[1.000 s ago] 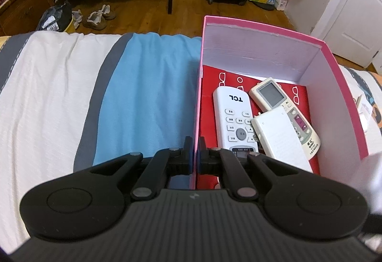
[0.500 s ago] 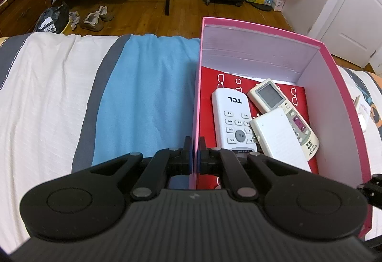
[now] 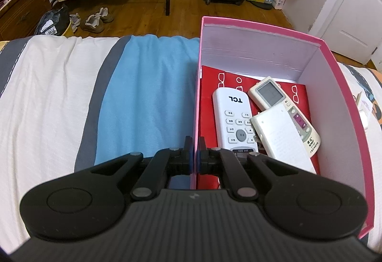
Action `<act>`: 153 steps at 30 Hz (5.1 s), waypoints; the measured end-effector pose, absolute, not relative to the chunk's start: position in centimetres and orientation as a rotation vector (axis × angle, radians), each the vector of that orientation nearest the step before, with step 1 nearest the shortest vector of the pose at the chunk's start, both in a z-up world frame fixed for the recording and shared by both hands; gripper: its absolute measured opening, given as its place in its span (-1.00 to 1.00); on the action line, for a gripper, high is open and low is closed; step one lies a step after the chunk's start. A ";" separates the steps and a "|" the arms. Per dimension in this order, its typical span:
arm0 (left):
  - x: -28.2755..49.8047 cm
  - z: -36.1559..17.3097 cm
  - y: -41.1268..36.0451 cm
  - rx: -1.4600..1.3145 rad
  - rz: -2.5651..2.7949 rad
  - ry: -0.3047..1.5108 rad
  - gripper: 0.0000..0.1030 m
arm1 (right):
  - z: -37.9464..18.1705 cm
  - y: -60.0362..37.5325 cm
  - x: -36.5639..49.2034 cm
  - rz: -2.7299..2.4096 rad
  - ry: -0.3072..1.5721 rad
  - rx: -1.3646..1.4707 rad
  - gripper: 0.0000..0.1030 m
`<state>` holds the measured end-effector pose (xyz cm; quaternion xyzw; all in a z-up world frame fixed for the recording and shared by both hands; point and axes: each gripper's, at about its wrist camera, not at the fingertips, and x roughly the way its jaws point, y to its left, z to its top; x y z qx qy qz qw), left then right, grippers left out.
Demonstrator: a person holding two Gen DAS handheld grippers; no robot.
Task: Organize rigid objects
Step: 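Lower the large charger into the pink box, release, and return to the pile, then grasp the small white cube charger with the right tool, then carry the cube charger into the pink box and open the right tool, then return the right tool to the bed and grasp the labelled white remote, then lift the labelled white remote into the pink box and release it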
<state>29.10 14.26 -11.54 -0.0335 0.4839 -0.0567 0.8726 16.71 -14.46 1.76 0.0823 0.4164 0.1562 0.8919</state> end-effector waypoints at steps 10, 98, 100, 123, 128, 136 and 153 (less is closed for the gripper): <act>29.1 -11.5 14.1 -0.063 -0.107 1.007 -0.95 | -0.3 -23.1 19.0 0.248 0.752 0.335 0.47; 29.7 -12.4 14.8 -0.109 -0.120 1.032 -0.93 | -1.9 -11.3 23.3 0.325 0.763 -0.237 0.17; 29.7 -12.4 14.7 -0.104 -0.117 1.033 -0.92 | -1.3 -13.9 22.6 0.312 0.784 -0.146 0.18; 30.0 -12.4 14.2 -0.089 -0.094 1.035 -0.92 | -13.4 -31.4 28.3 -0.100 1.116 0.474 0.29; 30.1 -12.7 13.8 -0.057 -0.092 1.037 -0.92 | -15.7 -31.7 29.0 -0.149 1.060 0.530 0.36; 30.0 -12.7 13.8 -0.055 -0.094 1.023 -0.92 | -16.1 -28.2 30.1 -0.148 1.035 0.258 0.54; 29.8 -12.2 13.8 -0.062 -0.093 1.020 -0.95 | -14.5 -27.0 27.9 -0.071 1.155 0.071 0.31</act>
